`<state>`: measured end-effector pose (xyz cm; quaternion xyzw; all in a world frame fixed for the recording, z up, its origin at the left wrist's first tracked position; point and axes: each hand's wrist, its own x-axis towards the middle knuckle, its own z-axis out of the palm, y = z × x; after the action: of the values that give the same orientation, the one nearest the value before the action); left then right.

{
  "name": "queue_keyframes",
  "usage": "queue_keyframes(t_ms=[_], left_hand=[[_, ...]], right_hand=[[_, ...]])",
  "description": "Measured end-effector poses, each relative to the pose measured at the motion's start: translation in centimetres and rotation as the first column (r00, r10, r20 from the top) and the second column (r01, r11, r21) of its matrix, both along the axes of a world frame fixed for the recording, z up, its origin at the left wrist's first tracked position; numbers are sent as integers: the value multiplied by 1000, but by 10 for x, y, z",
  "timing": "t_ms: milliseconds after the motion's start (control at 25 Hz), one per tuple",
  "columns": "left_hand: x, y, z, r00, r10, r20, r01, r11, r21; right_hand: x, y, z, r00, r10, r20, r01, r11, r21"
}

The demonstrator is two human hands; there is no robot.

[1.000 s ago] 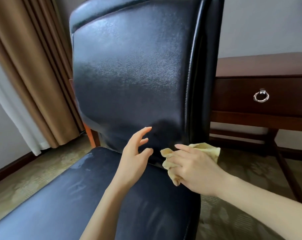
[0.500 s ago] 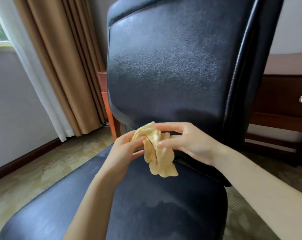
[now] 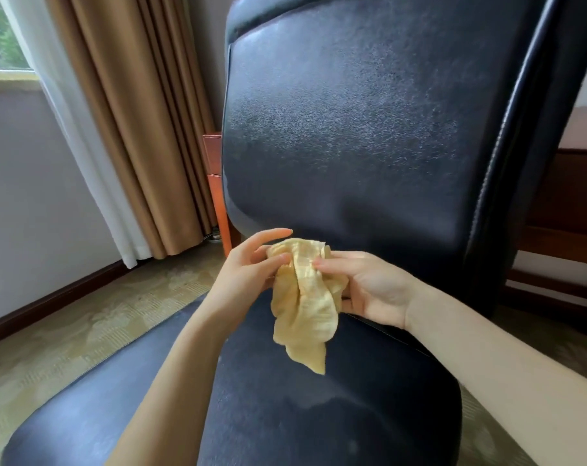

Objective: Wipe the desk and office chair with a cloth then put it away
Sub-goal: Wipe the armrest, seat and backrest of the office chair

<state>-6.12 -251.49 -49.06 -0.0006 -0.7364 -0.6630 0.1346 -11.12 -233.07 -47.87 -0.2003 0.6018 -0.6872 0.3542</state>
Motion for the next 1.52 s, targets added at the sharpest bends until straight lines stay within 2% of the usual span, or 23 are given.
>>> queue_keyframes(t_ms=[40,120,160,240,320,360,440,480,520,560,600,640,680,800,920,1120,1240,1400,1520], left_hand=[[0,-1,-3,991,132,-22,-134,988,-83],[2,-1,-11,916,381,-126,-399,893,-209],[3,1,-16,899,395,-187,-431,874,-226],[4,11,-24,945,229,-232,-288,922,-261],[2,22,-27,981,35,-190,-84,963,-255],[1,25,-28,980,17,-196,-58,976,-209],[-2,21,-31,968,148,-202,-175,977,-123],[-3,18,-33,961,215,-174,-233,968,-90],[-4,16,-35,956,263,-131,-272,960,-61],[-5,13,-38,950,299,-87,-303,952,-34],[-7,11,-40,941,335,-51,-335,942,-9],[-8,9,-42,928,371,-27,-371,928,14],[-10,8,-44,915,404,-9,-404,914,33],[-16,8,-49,890,456,22,-456,887,67],[-24,7,-48,856,515,38,-517,853,74],[-31,-16,-37,778,627,-46,-626,779,45],[-28,-26,-33,792,600,-112,-604,797,-3],[-21,-30,-35,814,560,-151,-573,818,-57],[-13,-36,-36,804,578,-143,-590,805,-59]], right_hand=[[-3,-4,-2,994,-106,-3,106,994,-15],[-9,-11,-4,952,-305,19,306,949,-71],[-11,-15,-5,932,-361,4,360,928,-96],[-13,-27,-6,927,-371,-48,363,923,-131],[-11,-37,-6,944,-311,-110,294,944,-147],[-11,-39,-6,949,-273,-160,251,957,-145],[-10,-38,-6,922,-190,-337,170,982,-88],[-9,-35,-7,849,-161,-503,182,983,-7],[-12,-29,-12,669,-121,-733,277,956,96],[-15,-22,-18,360,-29,-933,457,877,150],[-18,-15,-24,11,124,-992,614,783,104],[-22,-8,-29,-231,294,-927,701,711,51],[-25,-1,-34,-330,440,-835,757,652,45],[-41,16,-43,-359,666,-654,840,536,86],[-53,24,-47,-376,718,-585,868,494,49],[-67,21,-46,-472,599,-647,791,612,-11],[-74,15,-46,-510,568,-646,760,649,-29],[-86,7,-44,-525,548,-651,735,678,-21],[-94,-1,-42,-491,525,-695,718,696,18]])
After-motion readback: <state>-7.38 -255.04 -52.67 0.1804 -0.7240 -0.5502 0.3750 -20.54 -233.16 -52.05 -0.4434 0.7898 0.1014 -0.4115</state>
